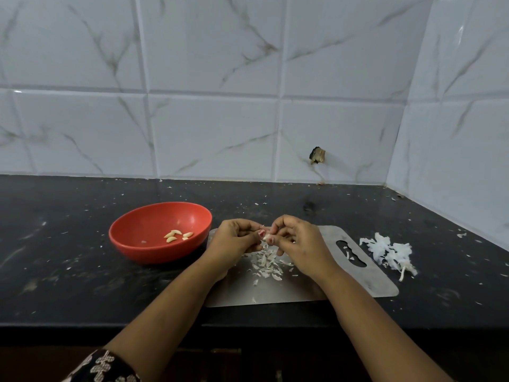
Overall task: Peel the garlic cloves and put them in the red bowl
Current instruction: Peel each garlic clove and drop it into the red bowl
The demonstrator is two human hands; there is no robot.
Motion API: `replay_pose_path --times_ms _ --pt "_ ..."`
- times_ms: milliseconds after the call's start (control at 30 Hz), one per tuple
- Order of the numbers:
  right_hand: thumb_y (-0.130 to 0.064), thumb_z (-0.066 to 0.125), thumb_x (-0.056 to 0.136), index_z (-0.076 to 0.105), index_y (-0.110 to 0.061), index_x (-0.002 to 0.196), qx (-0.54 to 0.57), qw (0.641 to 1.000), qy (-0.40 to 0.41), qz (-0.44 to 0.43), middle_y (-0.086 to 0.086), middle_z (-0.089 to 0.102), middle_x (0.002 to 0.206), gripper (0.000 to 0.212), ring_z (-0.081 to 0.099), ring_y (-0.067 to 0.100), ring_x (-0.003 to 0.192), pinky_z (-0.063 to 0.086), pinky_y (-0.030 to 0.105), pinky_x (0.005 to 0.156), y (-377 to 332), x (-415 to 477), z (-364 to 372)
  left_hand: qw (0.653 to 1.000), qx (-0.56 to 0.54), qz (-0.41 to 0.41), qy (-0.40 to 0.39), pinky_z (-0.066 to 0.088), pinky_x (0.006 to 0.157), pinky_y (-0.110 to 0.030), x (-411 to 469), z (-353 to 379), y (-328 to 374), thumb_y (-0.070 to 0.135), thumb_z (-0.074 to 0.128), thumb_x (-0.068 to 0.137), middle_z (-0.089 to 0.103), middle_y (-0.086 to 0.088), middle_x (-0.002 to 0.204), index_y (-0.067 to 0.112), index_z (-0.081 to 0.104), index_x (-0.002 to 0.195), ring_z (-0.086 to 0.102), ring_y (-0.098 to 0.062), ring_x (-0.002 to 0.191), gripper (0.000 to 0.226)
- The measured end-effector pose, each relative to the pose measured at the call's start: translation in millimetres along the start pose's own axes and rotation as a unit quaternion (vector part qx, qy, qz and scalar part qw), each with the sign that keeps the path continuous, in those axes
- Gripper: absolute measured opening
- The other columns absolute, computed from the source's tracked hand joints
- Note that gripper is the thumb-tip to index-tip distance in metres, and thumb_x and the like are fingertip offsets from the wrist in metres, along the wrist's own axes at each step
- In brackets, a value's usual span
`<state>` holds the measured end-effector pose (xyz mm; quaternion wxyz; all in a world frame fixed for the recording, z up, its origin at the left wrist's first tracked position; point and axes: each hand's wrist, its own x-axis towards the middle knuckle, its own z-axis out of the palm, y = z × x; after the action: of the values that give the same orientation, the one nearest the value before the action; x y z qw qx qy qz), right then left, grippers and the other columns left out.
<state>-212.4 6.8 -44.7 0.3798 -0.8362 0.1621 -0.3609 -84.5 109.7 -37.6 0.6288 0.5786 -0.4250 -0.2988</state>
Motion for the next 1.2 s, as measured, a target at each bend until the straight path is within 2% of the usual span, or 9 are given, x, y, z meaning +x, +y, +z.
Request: replay_pose_path --times_ms 200,300,433,700,833,933,1033,1133,1200 --pt "-0.014 0.071 0.087 0.063 -0.023 0.079 -0.010 1.000 -0.016 0.007 -0.001 0.070 0.076 0.014 0.063 0.010 0.055 0.054 0.026 0.058 0 0 -2 1.000 -0.008 -0.001 -0.010 0.054 0.061 -0.015 -1 1 1 -0.002 0.059 0.090 0.069 -0.002 0.069 0.005 0.068 0.088 0.064 -0.004 0.060 0.011" --pt "-0.019 0.072 0.085 0.064 -0.027 0.077 -0.028 0.999 -0.020 -0.014 -0.005 0.065 0.084 0.014 0.057 0.006 0.065 0.051 0.023 0.066 2 1 -3 1.000 -0.009 -0.006 -0.012 0.053 0.060 -0.015 -1 0 1 -0.001 0.060 0.089 0.070 -0.002 0.070 0.005 0.068 0.088 0.064 -0.005 0.059 0.010" --pt "-0.027 0.072 0.083 0.068 -0.021 0.086 -0.046 0.999 -0.016 -0.020 -0.005 0.048 0.099 0.008 0.051 0.015 0.081 0.045 0.017 0.075 3 3 -3 1.000 -0.007 -0.007 -0.014 0.053 0.059 -0.015 -1 0 2 0.001 0.060 0.089 0.070 -0.002 0.071 0.005 0.069 0.089 0.062 -0.005 0.058 0.010" --pt "-0.018 0.059 0.094 0.061 -0.019 0.089 -0.086 0.993 0.027 -0.073 -0.012 0.045 0.099 0.005 0.051 -0.001 0.091 0.044 0.012 0.076 5 3 0 0.998 -0.052 -0.006 -0.039 0.055 0.066 -0.019 -2 -1 1 0.002 0.063 0.087 0.072 -0.006 0.084 0.009 0.069 0.101 0.066 -0.008 0.071 0.017" --pt "-0.016 0.056 0.096 0.057 -0.017 0.095 -0.149 0.983 0.053 -0.094 -0.009 0.044 0.104 0.002 0.054 0.006 0.085 0.051 0.027 0.072 4 2 6 0.998 -0.051 0.008 -0.030 0.056 0.067 -0.019 -3 1 1 -0.001 0.064 0.084 0.071 -0.002 0.073 0.009 0.067 0.098 0.066 -0.008 0.068 0.017" --pt "-0.013 0.055 0.097 0.053 -0.020 0.094 -0.143 0.982 0.055 -0.114 -0.009 0.042 0.103 0.008 0.053 0.004 0.084 0.049 0.024 0.069 3 1 9 0.996 -0.084 0.034 0.014 0.056 0.065 -0.021 -1 -1 2 -0.006 0.064 0.083 0.070 -0.003 0.070 0.007 0.065 0.097 0.067 -0.010 0.066 0.019" --pt "-0.016 0.058 0.095 0.052 -0.022 0.090 -0.138 0.985 0.032 -0.097 -0.010 0.043 0.099 0.010 0.053 0.000 0.084 0.046 0.020 0.071 3 1 8 0.993 -0.106 0.043 0.042 0.056 0.065 -0.024 0 -4 2 -0.010 0.066 0.080 0.070 -0.006 0.071 0.009 0.060 0.092 0.068 -0.014 0.067 0.023" --pt "-0.015 0.068 0.088 0.052 -0.027 0.077 -0.150 0.987 0.009 -0.062 -0.014 0.052 0.085 0.022 0.054 0.004 0.070 0.047 0.023 0.065 3 0 5 0.996 -0.070 0.046 0.034 0.056 0.063 -0.024 -1 -2 1 -0.011 0.068 0.078 0.073 -0.008 0.073 0.010 0.059 0.089 0.070 -0.015 0.068 0.026" --pt "-0.009 0.067 0.086 0.053 -0.030 0.072 -0.148 0.988 0.008 -0.042 -0.013 0.059 0.078 0.029 0.058 0.004 0.065 0.048 0.022 0.063 3 -1 3 0.996 -0.053 0.054 0.056 0.055 0.063 -0.023 0 -3 0 -0.010 0.069 0.077 0.073 -0.007 0.074 0.011 0.061 0.090 0.071 -0.014 0.070 0.025"
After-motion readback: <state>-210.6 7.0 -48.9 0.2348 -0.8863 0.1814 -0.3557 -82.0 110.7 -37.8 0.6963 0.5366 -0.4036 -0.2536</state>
